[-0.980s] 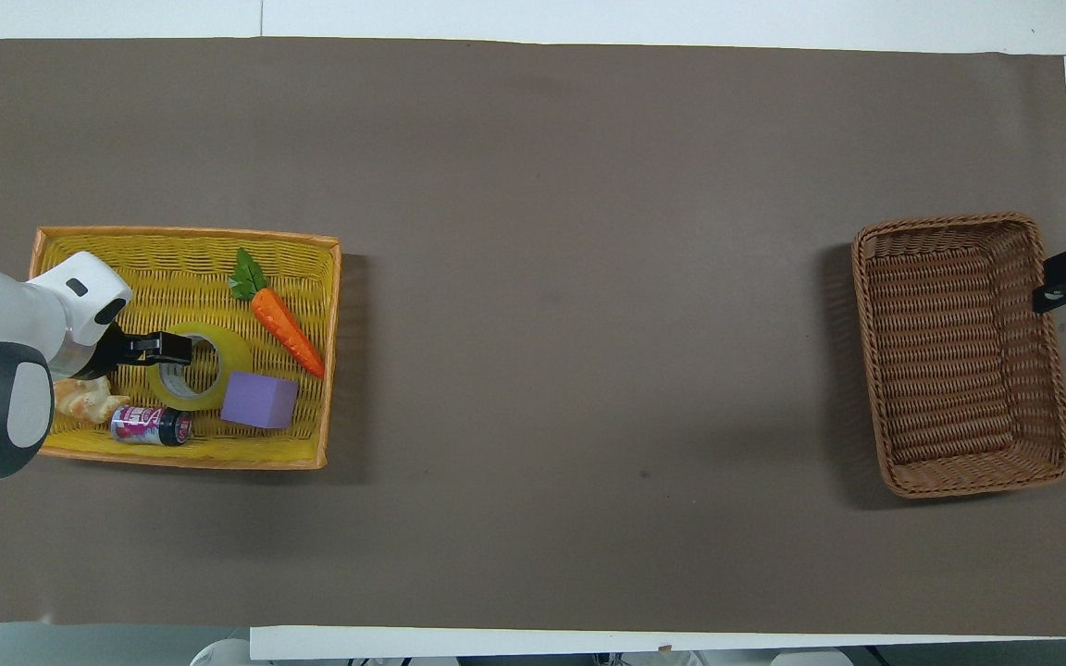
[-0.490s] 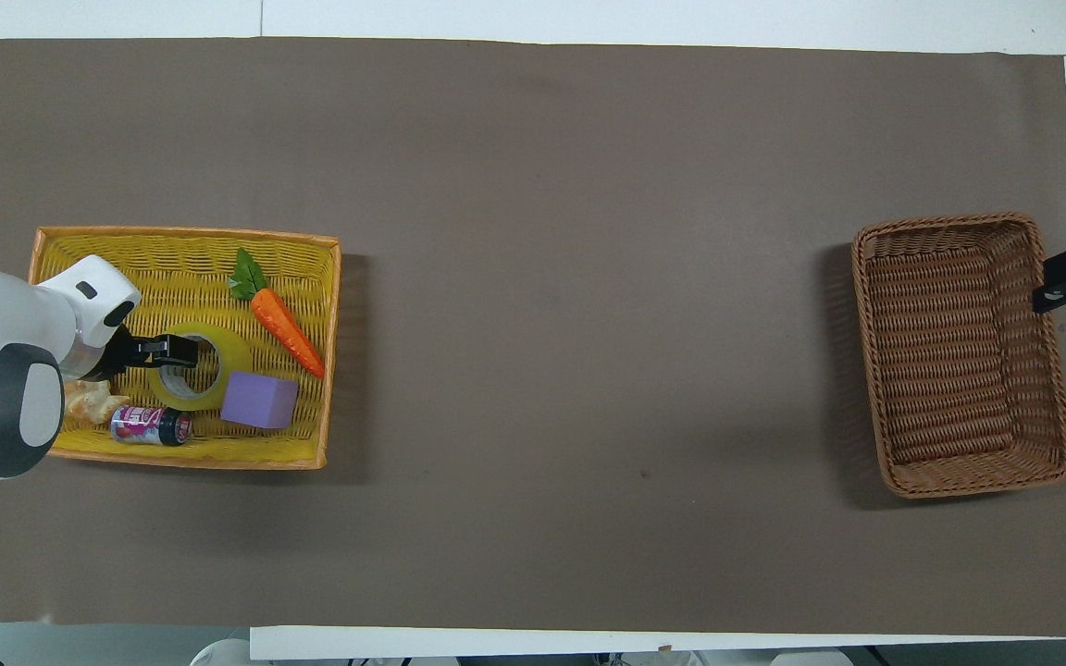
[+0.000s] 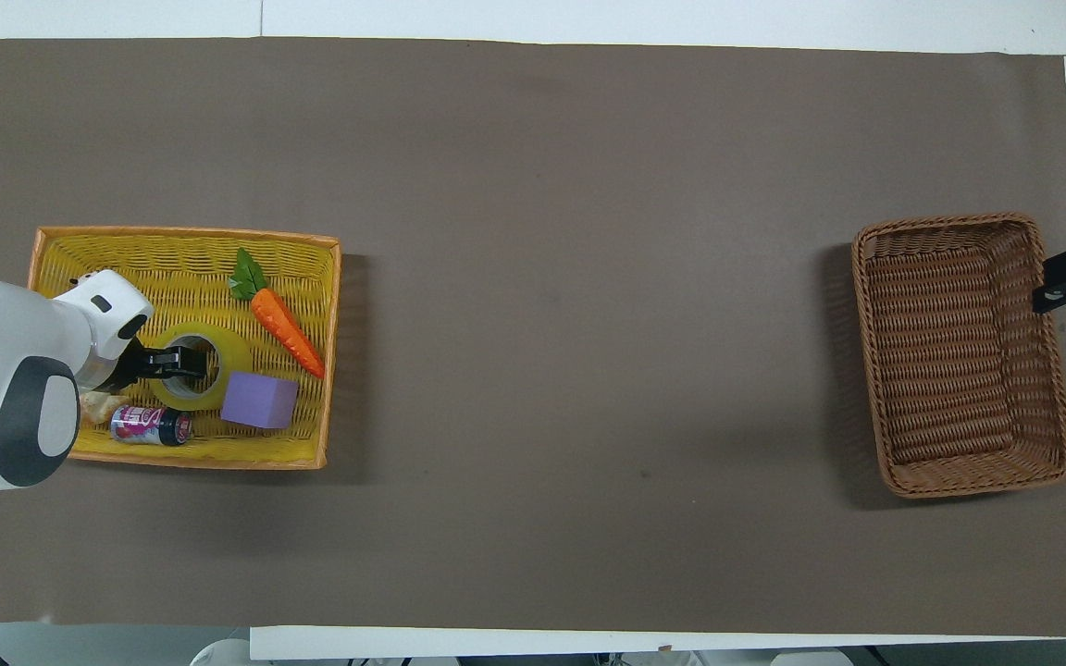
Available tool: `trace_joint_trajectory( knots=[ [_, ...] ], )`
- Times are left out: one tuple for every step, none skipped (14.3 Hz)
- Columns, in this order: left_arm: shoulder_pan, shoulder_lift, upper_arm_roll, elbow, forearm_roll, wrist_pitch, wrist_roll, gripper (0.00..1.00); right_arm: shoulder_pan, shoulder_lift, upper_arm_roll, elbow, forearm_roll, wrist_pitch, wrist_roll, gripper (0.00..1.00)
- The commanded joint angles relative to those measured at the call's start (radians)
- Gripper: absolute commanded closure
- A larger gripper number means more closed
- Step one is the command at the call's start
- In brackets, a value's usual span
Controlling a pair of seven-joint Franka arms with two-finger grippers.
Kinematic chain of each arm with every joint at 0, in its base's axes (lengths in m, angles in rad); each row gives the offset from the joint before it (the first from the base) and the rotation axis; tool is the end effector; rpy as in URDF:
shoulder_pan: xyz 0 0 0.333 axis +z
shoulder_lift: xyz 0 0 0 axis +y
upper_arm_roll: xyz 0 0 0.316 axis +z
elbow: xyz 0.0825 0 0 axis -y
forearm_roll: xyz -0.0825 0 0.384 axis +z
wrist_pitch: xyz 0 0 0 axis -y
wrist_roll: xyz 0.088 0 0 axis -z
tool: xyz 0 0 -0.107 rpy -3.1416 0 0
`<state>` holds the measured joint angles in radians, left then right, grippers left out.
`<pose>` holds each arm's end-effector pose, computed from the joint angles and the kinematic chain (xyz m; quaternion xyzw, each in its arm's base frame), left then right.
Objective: Move tape to another basket
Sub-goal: 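Close the left gripper on the rim of the tape roll, then lift the tape roll up and toward the middle with the left gripper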
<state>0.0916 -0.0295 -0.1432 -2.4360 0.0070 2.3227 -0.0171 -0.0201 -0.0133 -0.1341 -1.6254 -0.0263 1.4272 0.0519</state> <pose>0.4700 -0.0240 0.3077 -0.9989 0.0196 0.0419 0.0060 0.5254 -0.0853 0.5953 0.9903 -0.1030 -0.0929 0.0075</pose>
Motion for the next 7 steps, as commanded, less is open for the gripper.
trace_joint_trajectory(
  knots=[
    [-0.027, 0.008, 0.008, -0.029, -0.002, 0.038, 0.002, 0.12, -0.006, -0.022, 0.007, -0.028, -0.004, 0.015, -0.001, 0.0],
    [-0.03, 0.009, 0.007, -0.026, -0.002, 0.037, -0.004, 0.37, -0.006, -0.023, 0.007, -0.028, -0.004, 0.015, -0.001, 0.0],
    [-0.044, 0.011, 0.008, -0.021, -0.002, 0.032, -0.01, 0.68, -0.006, -0.024, 0.007, -0.028, -0.004, 0.015, -0.001, 0.0],
    [-0.046, 0.011, 0.008, -0.017, -0.002, 0.029, -0.012, 0.9, -0.006, -0.024, 0.007, -0.028, -0.004, 0.015, -0.001, 0.0],
    [-0.046, 0.013, 0.008, -0.008, -0.002, 0.029, -0.011, 0.99, -0.006, -0.022, 0.007, -0.028, -0.004, 0.015, -0.001, 0.0],
    [-0.046, 0.014, 0.008, 0.017, -0.002, 0.021, -0.011, 1.0, -0.006, -0.022, 0.007, -0.028, -0.004, 0.015, -0.001, 0.0],
    [-0.046, 0.013, 0.008, 0.05, -0.002, -0.006, -0.007, 1.0, -0.006, -0.022, 0.007, -0.028, -0.004, 0.015, -0.001, 0.0]
  ],
)
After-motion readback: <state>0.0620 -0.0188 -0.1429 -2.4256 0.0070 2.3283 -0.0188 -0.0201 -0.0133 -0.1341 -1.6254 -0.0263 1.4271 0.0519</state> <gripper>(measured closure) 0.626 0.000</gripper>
